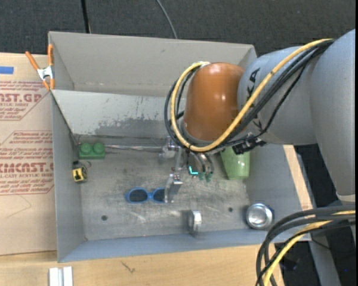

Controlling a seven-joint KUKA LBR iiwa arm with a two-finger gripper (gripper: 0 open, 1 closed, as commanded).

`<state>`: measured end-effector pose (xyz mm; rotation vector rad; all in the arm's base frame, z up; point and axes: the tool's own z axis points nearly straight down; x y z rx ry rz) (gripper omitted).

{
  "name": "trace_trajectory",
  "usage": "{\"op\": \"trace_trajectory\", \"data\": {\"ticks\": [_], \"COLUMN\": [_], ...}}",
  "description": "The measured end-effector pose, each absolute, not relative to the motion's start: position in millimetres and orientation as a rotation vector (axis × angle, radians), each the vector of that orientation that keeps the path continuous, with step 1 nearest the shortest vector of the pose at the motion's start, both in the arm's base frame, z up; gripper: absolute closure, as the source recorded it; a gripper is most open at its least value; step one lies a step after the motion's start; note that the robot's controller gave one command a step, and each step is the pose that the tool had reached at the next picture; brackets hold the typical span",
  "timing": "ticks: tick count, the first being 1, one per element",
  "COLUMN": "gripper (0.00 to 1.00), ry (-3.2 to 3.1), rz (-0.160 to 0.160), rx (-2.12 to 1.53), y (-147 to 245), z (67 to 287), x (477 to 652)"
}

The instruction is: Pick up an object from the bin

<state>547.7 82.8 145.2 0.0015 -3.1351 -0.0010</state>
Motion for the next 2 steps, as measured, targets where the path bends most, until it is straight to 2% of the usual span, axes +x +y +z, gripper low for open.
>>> {"op": "trace_trajectory", "data": {"ticks": [1, 2], "gripper": [0.00, 0.00], "ry": [-3.150, -3.130], "rz": [-0.002, -0.001], "rx": [-0.096, -0.260], "y": [117, 118], "z": [71, 100], "x": [529.4, 497.9]}}
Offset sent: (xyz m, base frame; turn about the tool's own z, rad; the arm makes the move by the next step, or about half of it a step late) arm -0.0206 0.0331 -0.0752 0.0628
